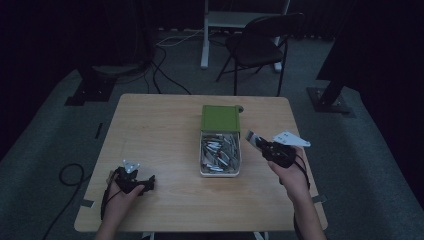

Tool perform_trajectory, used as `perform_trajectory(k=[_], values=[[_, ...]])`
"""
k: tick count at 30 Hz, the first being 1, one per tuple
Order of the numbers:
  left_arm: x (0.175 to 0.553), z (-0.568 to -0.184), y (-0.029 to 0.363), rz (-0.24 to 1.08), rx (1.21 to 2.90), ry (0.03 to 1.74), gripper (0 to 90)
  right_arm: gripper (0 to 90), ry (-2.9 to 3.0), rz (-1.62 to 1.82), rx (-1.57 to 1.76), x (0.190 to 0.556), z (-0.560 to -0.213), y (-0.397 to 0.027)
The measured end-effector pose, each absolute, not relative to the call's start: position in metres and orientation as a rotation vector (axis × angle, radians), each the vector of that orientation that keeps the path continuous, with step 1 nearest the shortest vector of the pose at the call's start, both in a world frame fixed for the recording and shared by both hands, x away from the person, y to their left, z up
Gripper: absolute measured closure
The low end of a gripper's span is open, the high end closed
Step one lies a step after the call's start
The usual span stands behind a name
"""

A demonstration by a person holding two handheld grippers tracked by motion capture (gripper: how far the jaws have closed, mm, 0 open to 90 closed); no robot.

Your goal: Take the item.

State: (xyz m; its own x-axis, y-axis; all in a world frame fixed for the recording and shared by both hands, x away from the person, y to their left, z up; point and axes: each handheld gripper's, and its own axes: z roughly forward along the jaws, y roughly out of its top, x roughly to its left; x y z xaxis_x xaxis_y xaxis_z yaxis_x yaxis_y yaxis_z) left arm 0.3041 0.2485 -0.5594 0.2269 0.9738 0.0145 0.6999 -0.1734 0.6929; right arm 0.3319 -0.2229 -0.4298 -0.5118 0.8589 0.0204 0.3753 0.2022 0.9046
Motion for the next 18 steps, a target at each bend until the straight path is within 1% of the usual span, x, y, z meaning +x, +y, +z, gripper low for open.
perform_trajectory(k=[4,15,18], values=[[0.304,-0.559,0.249,0.634,1.948,1.533,3.2,86.3,1.95,1.248,1.185,0.332,-0.436,-0.238],[0.304,-0.559,0.249,0.635,1.947,1.532,3.2,86.2,1.888,1.177,1.305,0.335,-0.467,-0.276],[0.304,-0.559,0.249,0.635,1.947,1.532,3.2,86.1,1.887,1.154,1.313,0.336,-0.471,-0.28]])
